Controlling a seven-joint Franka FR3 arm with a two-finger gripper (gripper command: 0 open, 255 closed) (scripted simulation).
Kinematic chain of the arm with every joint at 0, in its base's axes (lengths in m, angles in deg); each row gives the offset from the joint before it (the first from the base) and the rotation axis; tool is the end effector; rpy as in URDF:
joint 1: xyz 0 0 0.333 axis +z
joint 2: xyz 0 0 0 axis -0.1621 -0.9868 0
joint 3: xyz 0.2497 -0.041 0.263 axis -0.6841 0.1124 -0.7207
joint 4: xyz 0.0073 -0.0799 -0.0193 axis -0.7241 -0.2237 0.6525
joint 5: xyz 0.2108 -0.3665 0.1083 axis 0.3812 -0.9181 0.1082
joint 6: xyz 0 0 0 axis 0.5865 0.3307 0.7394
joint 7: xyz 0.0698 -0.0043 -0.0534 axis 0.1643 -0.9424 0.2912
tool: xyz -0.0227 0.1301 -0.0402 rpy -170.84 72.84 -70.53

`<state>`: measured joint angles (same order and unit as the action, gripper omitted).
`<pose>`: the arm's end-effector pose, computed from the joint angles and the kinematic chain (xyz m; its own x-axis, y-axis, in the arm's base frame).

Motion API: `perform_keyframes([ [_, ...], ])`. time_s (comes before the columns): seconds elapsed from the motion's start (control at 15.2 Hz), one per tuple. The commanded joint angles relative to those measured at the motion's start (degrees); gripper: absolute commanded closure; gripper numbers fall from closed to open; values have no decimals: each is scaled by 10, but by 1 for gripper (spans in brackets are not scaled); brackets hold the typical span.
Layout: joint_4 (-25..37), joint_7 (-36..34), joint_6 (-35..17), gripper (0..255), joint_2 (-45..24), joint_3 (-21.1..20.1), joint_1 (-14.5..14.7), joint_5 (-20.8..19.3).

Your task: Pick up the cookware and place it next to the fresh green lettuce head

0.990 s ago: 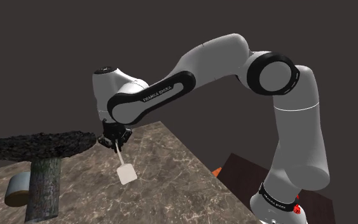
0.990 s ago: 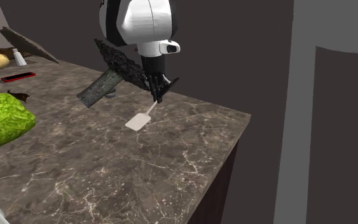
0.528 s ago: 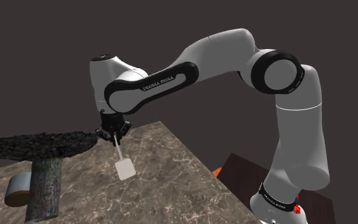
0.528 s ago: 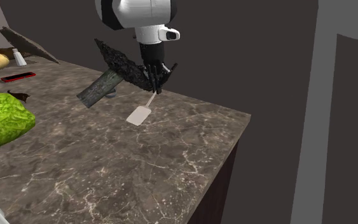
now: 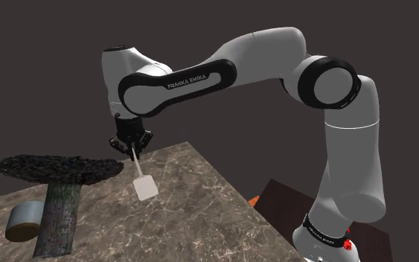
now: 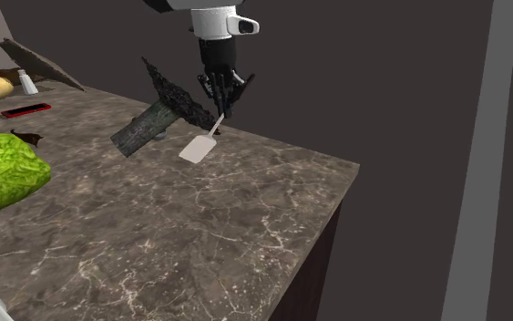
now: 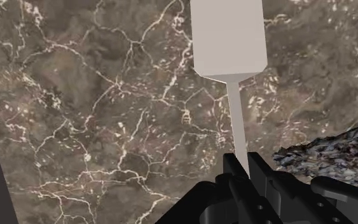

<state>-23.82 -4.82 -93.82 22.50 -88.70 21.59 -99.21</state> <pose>0.6521 0.3327 0.4568 0.9382 -0.3397 0.0665 -0.3405 -0.9403 -0.0002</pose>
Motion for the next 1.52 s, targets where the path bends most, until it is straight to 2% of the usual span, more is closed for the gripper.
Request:
perform_keyframes([
  [0.0, 10, 1, 13, 255, 3, -1, 1, 1],
  [1.12, 146, 10, 143, 255, -3, -4, 11, 3],
  [1.45, 92, -46, 129, 255, 34, -23, 43, 6],
])
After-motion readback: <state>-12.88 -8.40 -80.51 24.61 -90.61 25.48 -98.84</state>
